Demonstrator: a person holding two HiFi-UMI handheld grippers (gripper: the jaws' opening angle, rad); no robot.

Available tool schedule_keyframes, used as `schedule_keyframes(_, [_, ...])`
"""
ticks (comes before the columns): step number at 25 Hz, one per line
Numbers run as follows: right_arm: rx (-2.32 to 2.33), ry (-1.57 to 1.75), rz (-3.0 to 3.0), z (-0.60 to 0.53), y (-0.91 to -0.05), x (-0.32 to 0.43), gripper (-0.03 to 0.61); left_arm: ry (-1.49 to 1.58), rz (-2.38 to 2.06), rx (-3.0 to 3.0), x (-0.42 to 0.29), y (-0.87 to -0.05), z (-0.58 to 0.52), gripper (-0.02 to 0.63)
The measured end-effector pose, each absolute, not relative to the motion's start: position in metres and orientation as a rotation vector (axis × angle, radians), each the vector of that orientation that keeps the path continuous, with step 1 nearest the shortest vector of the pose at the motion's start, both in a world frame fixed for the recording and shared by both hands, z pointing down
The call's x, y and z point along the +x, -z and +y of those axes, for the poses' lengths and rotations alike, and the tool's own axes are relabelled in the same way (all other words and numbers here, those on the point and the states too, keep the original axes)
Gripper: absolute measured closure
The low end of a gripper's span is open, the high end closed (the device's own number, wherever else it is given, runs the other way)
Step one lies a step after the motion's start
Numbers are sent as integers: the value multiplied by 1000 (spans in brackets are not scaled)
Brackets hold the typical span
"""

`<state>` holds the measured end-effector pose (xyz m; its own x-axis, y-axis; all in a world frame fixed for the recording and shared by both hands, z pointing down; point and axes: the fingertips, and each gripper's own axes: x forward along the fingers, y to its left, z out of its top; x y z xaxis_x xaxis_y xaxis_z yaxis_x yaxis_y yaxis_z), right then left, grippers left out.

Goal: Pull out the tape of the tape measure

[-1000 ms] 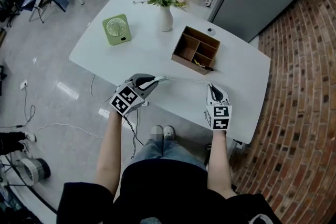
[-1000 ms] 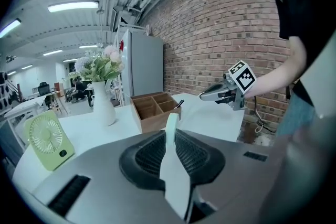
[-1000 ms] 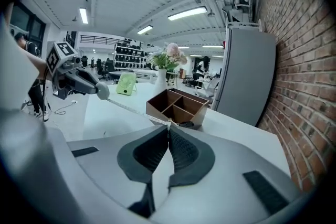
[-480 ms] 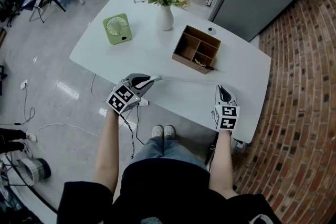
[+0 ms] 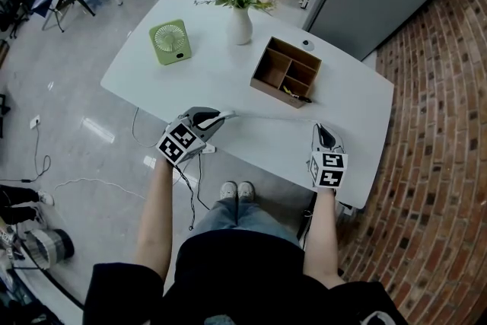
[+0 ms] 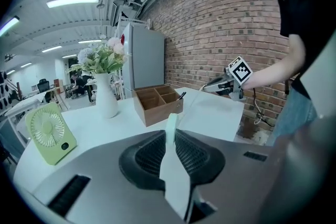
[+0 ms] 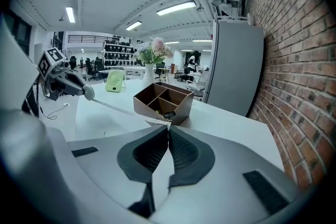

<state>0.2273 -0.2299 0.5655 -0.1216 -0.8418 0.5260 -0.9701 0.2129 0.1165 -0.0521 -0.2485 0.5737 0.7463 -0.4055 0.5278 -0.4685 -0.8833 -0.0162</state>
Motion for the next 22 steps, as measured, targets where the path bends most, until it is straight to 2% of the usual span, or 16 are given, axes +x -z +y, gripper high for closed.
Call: schedule_keyframes(22, [1544,-467,-1894,-255,-651,218,568,-949,-660,2745,-46,-653,-271,541])
